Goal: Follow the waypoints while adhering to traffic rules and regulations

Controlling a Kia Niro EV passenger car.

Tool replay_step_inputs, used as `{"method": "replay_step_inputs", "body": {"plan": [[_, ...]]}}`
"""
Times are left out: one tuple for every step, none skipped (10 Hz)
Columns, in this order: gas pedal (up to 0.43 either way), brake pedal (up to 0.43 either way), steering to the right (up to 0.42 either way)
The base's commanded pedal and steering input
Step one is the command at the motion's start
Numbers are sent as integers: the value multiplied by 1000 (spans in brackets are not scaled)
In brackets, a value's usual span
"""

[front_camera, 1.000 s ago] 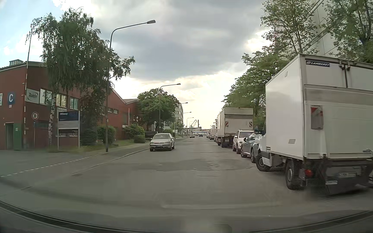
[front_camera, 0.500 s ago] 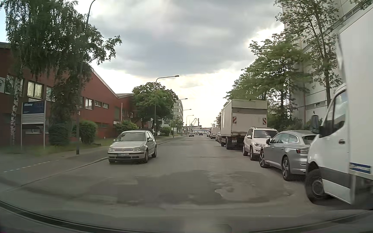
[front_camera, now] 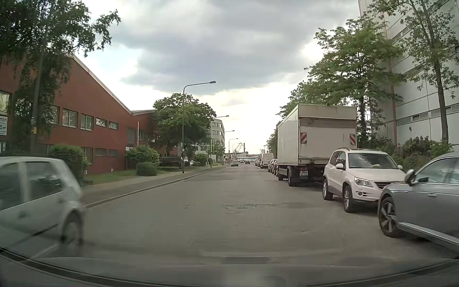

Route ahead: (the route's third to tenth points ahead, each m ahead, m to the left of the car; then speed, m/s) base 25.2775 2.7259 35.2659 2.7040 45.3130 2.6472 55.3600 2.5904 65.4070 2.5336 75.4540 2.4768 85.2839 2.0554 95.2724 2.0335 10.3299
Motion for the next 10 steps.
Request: {"method": "replay_step_inputs", "body": {"plan": [[87,30,2],[87,30,3],[87,30,1],[79,30,0],[79,30,-1],[87,30,0],[87,30,0],[87,30,-1],[87,30,1],[98,30,8]]}}
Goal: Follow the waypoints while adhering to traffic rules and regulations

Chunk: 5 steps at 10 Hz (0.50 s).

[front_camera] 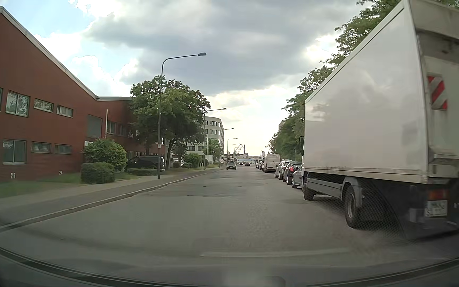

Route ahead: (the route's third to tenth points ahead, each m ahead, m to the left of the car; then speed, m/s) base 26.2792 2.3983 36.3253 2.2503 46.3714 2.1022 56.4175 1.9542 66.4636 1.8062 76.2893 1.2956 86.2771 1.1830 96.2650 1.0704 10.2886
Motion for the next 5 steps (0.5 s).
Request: {"method": "replay_step_inputs", "body": {"plan": [[98,30,10],[98,30,11],[87,30,9],[98,30,7],[98,30,8]]}}
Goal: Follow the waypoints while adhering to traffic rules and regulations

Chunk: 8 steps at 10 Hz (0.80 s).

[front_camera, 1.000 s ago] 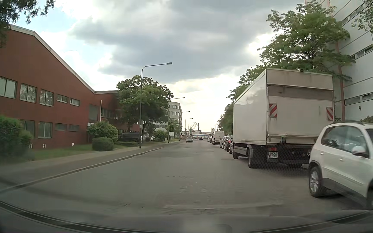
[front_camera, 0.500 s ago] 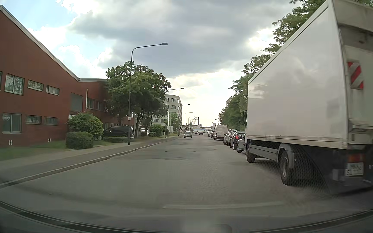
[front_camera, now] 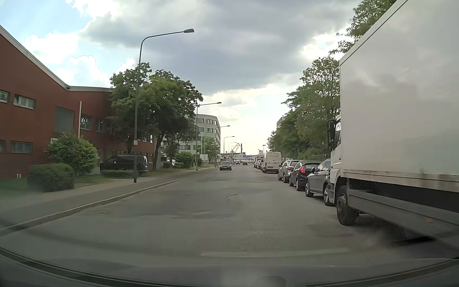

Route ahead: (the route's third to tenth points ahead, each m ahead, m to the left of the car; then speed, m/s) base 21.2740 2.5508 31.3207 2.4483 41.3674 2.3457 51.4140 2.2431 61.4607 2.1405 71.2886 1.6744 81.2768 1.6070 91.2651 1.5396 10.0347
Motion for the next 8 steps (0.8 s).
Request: {"method": "replay_step_inputs", "body": {"plan": [[98,30,8],[98,30,8],[98,30,9],[98,30,9],[98,30,6],[98,30,4],[98,30,2],[98,30,-6]]}}
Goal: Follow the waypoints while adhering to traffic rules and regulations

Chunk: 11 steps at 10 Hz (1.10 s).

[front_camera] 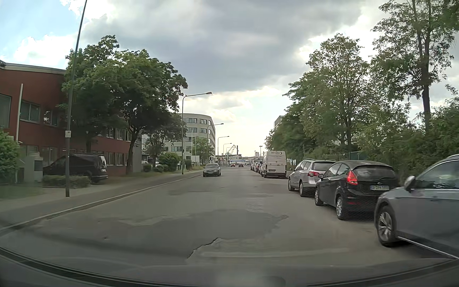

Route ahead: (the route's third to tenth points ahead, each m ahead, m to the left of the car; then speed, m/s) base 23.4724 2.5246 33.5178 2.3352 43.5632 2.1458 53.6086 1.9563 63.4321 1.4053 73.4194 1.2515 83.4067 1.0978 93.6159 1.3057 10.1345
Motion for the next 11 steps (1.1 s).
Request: {"method": "replay_step_inputs", "body": {"plan": [[98,30,-14],[98,30,-20],[110,30,-22],[110,30,-22],[110,30,-21],[98,30,-21],[98,30,-20],[98,30,-20],[98,30,-18],[98,30,-10],[98,30,-4]]}}
